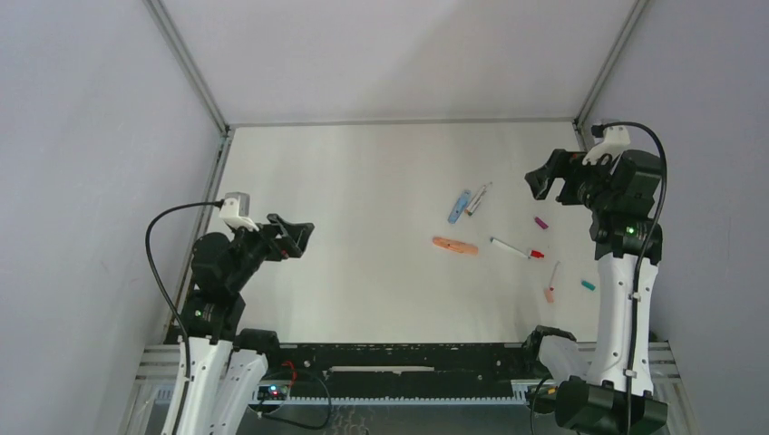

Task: Insert the pens into the pen caps
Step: Pick up the pen from the center of the board.

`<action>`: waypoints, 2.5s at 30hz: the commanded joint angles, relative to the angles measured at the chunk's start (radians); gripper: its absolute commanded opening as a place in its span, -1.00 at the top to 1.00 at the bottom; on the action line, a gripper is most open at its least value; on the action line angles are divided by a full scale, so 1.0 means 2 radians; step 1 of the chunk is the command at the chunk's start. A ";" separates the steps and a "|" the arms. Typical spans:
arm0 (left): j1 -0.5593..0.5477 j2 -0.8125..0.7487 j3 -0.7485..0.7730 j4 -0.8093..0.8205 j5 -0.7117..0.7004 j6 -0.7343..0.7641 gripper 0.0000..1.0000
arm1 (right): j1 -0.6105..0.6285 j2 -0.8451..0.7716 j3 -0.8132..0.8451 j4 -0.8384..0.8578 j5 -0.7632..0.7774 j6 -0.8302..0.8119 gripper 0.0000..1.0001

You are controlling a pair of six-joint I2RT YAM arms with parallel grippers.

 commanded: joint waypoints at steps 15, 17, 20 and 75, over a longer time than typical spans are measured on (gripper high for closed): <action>-0.103 0.108 0.093 0.005 0.021 0.073 -0.99 | 0.041 0.019 0.014 -0.017 -0.199 -0.132 -0.99; -0.134 0.121 0.098 -0.008 -0.002 0.096 -0.99 | 0.078 0.033 0.014 -0.063 -0.219 -0.216 -0.99; -0.150 0.125 0.086 -0.011 -0.005 0.116 -1.00 | 0.112 0.058 0.008 -0.119 -0.245 -0.327 -0.99; -0.116 0.110 0.055 0.004 -0.034 0.118 -1.00 | 0.319 0.359 -0.120 0.065 0.115 -0.440 0.15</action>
